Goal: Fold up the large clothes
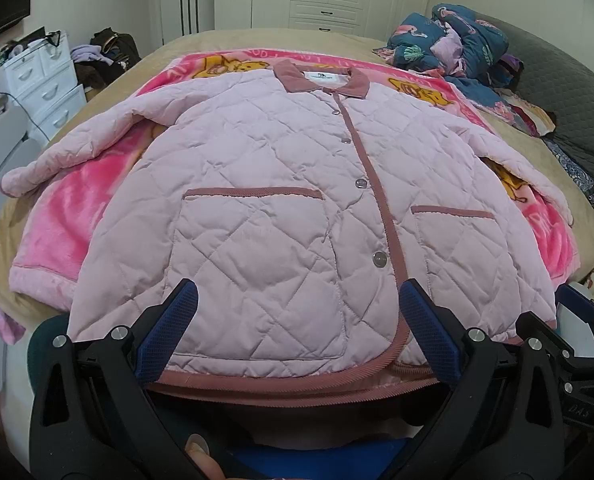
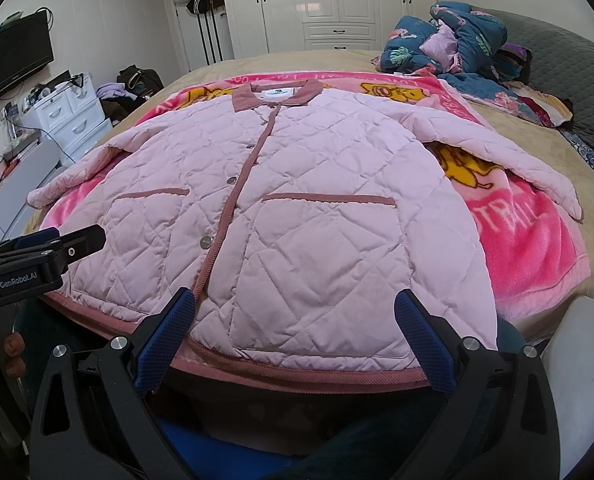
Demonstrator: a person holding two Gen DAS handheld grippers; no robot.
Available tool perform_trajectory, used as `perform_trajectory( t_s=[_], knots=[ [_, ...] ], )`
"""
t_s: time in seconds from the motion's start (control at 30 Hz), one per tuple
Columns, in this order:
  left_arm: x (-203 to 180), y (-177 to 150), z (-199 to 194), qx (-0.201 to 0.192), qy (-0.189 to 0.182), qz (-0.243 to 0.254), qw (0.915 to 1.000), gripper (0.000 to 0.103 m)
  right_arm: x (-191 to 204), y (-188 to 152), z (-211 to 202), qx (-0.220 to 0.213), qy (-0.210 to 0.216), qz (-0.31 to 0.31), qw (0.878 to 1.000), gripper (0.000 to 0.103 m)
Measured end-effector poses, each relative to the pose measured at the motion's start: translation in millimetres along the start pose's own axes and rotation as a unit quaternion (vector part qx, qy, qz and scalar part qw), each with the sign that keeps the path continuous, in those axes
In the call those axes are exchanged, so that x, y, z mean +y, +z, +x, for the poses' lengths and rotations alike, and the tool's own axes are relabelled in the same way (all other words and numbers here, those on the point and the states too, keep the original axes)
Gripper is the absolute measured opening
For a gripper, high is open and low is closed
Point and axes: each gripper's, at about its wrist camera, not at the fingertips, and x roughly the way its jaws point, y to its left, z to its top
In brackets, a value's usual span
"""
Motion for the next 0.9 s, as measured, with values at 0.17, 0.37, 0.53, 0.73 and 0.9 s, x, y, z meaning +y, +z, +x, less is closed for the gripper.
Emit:
perform_trajectory(
  t_s=[0.17, 0.37, 0.53, 0.73, 0.9],
  knots=[
    [-0.3, -0.2, 0.2, 0.000, 0.001, -0.001, 1.0000, 0.094, -0.2, -0.5, 0.5, 0.000, 0.001, 0.000, 1.000, 0.099],
    [-0.7, -0.6, -0.1, 0.000, 0.002, -0.002, 1.0000, 0.094, 0.3, -0.2, 0.4, 0.001, -0.001, 0.000, 1.000, 0.099],
    [-0.7, 0.5, 0.0, -0.001, 0.002, -0.002, 1.0000, 0.094, 0.3, -0.3, 0.7, 0.000, -0.001, -0.001, 1.000, 0.099],
    [-0.7, -0.4, -0.2, -0.001, 0.002, -0.002, 1.0000, 0.094, 0.0, -1.1, 0.5, 0.000, -0.002, 0.000, 1.000, 0.099],
    [-1.0, -0.4, -0.4, -0.001, 0.003, -0.001, 1.0000, 0.094, 0.0, -1.1, 0.7, 0.001, -0.002, -0.001, 1.000, 0.099]
  ],
)
